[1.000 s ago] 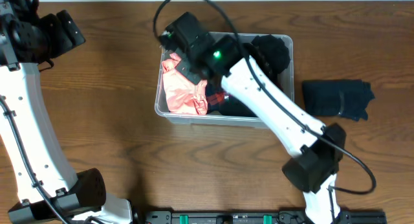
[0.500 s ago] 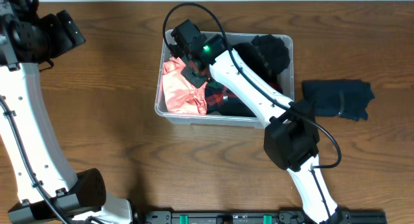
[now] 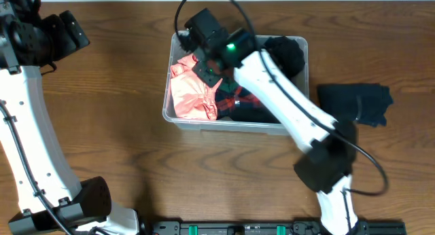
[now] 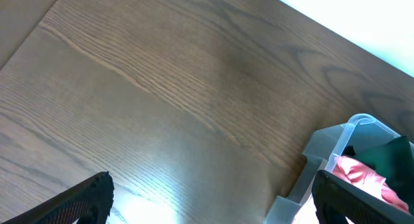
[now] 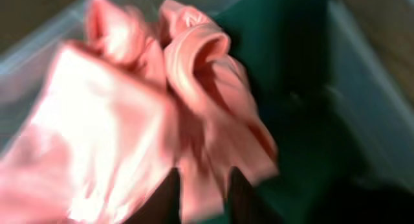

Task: Pack container
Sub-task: 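Release the pink garment and press it flat with the right gripper, then move the right gripper to the dark navy garment and grasp it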

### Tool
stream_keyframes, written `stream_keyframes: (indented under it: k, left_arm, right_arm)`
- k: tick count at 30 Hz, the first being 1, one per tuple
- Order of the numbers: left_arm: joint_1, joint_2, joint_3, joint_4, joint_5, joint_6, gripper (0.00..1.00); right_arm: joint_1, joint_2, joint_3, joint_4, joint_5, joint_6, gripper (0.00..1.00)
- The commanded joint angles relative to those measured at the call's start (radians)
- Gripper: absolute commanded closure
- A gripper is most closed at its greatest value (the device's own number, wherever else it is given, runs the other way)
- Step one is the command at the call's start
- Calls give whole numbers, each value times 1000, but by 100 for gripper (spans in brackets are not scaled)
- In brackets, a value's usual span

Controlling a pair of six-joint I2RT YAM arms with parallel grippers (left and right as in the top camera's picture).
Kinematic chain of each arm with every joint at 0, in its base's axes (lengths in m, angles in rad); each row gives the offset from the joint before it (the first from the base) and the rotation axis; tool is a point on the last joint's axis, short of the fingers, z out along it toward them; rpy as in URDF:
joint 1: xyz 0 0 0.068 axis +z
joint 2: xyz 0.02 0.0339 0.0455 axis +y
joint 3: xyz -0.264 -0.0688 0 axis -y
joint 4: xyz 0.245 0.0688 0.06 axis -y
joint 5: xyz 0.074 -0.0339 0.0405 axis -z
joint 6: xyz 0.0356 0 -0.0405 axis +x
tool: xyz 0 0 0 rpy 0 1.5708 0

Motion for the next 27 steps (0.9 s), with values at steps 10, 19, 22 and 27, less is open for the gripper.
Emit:
stream_keyframes:
  k: [10, 19, 22, 27]
  left_arm:
    - [3, 4, -2, 0, -5, -5, 2]
    - [3, 4, -2, 0, -5, -5, 2]
    - [3, 4, -2, 0, -5, -5, 2]
    - [3, 4, -2, 0, -5, -5, 2]
  right_arm:
    - [-248, -203, 4, -272, -8, 224, 1]
    - [-599, -204, -79, -393, -66, 290, 1]
    - [-686, -204, -152, -376, -59, 290, 1]
    - [-777, -204, -341, -274, -16, 289, 1]
